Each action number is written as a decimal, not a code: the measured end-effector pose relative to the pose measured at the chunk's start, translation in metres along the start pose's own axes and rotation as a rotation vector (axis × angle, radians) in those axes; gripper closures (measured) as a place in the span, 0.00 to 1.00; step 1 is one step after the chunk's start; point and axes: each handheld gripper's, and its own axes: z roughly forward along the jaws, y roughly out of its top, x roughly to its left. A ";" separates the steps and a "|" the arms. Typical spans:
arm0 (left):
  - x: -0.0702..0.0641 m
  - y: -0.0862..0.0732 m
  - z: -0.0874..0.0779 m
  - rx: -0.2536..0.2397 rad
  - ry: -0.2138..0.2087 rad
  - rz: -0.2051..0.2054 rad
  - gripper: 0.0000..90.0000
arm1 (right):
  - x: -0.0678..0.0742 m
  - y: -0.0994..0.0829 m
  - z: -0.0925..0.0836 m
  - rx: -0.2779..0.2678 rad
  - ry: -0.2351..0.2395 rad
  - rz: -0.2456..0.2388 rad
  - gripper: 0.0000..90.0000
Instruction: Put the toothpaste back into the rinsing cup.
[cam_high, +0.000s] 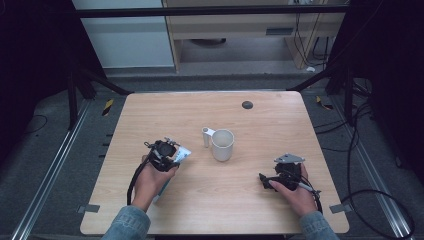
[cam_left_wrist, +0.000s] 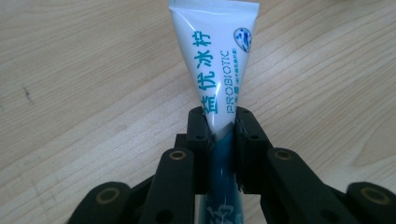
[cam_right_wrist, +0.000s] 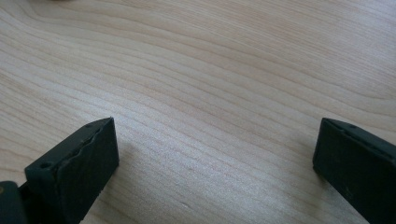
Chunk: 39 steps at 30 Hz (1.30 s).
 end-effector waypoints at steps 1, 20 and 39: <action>0.000 0.000 0.000 0.000 0.000 0.000 0.87 | 0.000 0.000 0.000 0.000 0.000 0.000 0.01; -0.003 0.022 -0.028 -0.046 0.004 0.022 0.87 | 0.000 0.000 0.000 0.000 0.000 -0.003 0.01; -0.024 0.045 -0.048 -0.152 -0.016 0.052 0.87 | 0.000 0.000 0.000 -0.001 -0.001 -0.003 0.01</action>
